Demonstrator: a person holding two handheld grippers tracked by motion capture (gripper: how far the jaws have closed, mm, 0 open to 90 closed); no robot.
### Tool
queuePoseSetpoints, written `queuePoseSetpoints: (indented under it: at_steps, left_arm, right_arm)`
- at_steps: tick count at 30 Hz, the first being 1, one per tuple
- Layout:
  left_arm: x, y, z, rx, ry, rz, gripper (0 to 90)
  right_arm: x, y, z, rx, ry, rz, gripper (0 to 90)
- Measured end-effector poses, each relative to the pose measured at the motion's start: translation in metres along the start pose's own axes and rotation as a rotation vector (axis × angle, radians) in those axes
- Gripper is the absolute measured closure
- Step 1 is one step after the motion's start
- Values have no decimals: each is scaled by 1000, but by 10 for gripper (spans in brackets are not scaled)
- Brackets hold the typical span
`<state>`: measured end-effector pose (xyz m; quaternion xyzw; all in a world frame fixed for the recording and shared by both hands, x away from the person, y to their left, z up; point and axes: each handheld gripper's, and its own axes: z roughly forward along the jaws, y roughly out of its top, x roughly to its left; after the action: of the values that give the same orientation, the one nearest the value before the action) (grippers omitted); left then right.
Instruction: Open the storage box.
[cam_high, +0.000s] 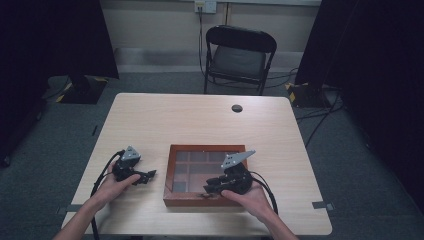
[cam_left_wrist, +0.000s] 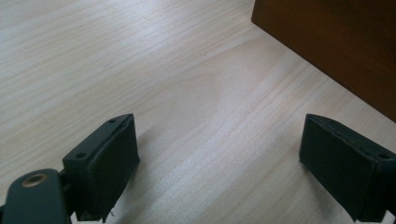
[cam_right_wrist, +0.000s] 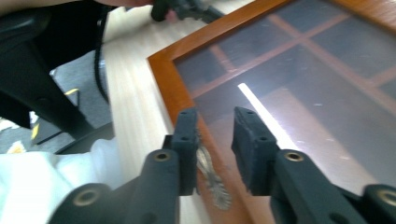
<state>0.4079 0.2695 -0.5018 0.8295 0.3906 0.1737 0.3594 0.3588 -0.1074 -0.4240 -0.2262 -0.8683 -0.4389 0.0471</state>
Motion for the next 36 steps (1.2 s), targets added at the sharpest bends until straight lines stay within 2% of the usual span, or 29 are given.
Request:
queuePoseSetpoints:
  at_steps: [2, 7, 10, 12, 19, 31, 36]
  left_arm:
    - [0, 0, 0, 0, 0, 0, 109]
    - [0, 0, 0, 0, 0, 0, 109]
    - [0, 0, 0, 0, 0, 0, 109]
    - [0, 0, 0, 0, 0, 1, 109]
    - [0, 0, 0, 0, -1, 1, 108]
    - [0, 0, 0, 0, -3, 0, 108]
    - [1, 0, 1, 0, -10, -3, 103]
  right_arm:
    - [3, -3, 5, 26, 4, -18, 768]
    - [3, -8, 7, 41, 15, -25, 786]
    - [3, -9, 7, 45, 14, -23, 789]
    - [3, -9, 8, 49, 15, -42, 781]
    - [3, -10, 8, 57, 13, -64, 810]
    - [4, -10, 11, 66, 7, -91, 802]
    - [3, -10, 11, 63, 22, -95, 814]
